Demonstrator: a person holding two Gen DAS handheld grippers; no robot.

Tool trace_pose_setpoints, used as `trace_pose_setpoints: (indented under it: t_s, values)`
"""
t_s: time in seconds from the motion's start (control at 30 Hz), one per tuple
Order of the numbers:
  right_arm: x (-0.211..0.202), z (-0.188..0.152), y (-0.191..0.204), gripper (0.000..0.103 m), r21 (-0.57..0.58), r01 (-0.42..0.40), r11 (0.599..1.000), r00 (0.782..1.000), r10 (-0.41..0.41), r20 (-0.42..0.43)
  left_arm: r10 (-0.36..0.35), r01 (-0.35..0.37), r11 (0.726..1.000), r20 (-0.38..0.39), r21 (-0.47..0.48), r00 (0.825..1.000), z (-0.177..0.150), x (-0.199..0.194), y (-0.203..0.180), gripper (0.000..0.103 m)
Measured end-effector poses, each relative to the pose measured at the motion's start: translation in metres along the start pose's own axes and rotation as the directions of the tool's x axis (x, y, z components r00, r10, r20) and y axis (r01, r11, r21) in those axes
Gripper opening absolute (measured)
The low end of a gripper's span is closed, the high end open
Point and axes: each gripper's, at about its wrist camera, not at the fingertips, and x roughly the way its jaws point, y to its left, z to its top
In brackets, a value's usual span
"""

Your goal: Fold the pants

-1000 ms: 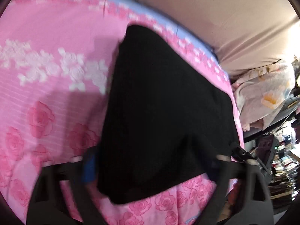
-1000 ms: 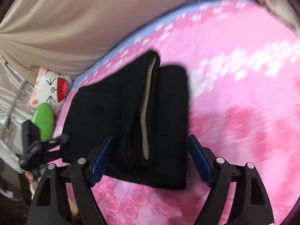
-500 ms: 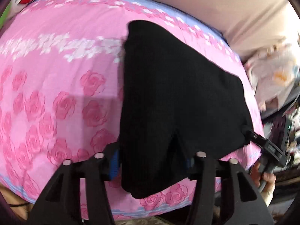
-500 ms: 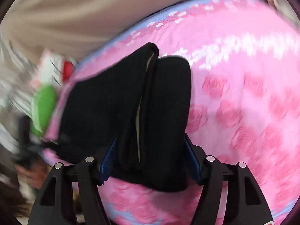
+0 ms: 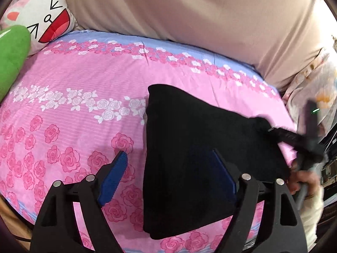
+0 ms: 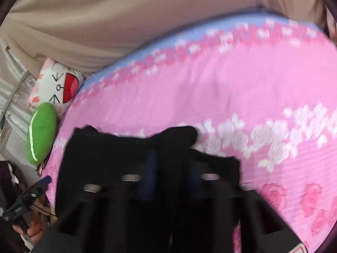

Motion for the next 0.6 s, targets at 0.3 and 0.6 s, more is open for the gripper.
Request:
trace_pose_setpoints:
  t_s: [0.3, 0.6]
  values:
    - [-0.025, -0.041, -0.022, 0.02, -0.008, 0.15, 0.989, 0.989, -0.15, 0.003, 0.025, -0.023, 0.999, -0.072, 0.027, 0.997, -0.012, 0.036, -0.005, 0.082]
    - [-0.048, -0.014, 0.114, 0.009, -0.227, -0.116, 0.967, 0.988, 0.136, 0.072, -0.019, 0.02, 1.0, -0.069, 0.008, 0.997, -0.024, 0.009, 0.01, 0.085]
